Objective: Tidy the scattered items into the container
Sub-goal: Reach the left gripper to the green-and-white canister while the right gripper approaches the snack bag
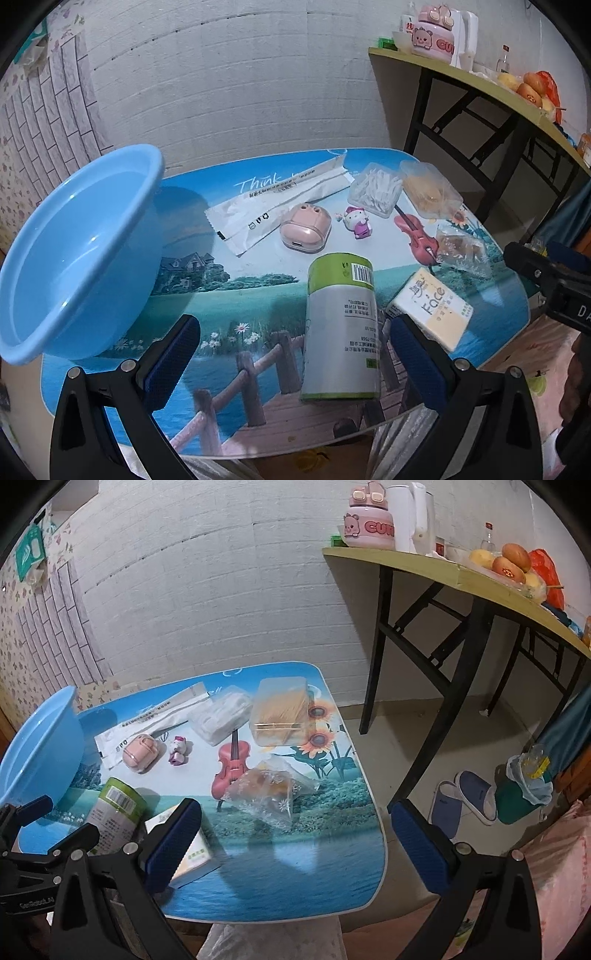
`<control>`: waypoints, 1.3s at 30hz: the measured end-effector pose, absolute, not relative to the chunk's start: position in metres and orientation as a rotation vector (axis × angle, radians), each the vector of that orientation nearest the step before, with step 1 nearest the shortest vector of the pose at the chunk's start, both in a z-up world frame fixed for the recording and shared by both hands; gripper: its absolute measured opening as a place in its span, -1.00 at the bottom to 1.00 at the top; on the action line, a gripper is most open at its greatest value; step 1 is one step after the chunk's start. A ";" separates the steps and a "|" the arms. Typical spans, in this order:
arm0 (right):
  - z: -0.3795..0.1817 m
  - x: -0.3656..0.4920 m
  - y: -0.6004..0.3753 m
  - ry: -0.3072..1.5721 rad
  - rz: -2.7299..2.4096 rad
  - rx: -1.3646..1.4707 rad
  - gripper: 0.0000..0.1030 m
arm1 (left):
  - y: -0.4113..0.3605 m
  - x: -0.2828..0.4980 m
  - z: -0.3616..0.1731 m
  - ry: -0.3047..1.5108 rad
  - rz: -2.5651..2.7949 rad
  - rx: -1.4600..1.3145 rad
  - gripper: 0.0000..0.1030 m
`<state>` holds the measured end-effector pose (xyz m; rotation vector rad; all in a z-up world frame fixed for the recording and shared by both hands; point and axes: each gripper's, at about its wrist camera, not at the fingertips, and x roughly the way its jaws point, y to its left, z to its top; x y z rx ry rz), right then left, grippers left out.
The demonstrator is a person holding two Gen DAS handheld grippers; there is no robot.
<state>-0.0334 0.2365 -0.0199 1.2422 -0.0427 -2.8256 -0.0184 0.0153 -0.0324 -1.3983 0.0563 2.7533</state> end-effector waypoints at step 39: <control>-0.061 -0.081 0.220 -0.020 -2.784 1.330 1.00 | 0.023 -0.034 -0.078 0.078 2.776 -1.224 0.58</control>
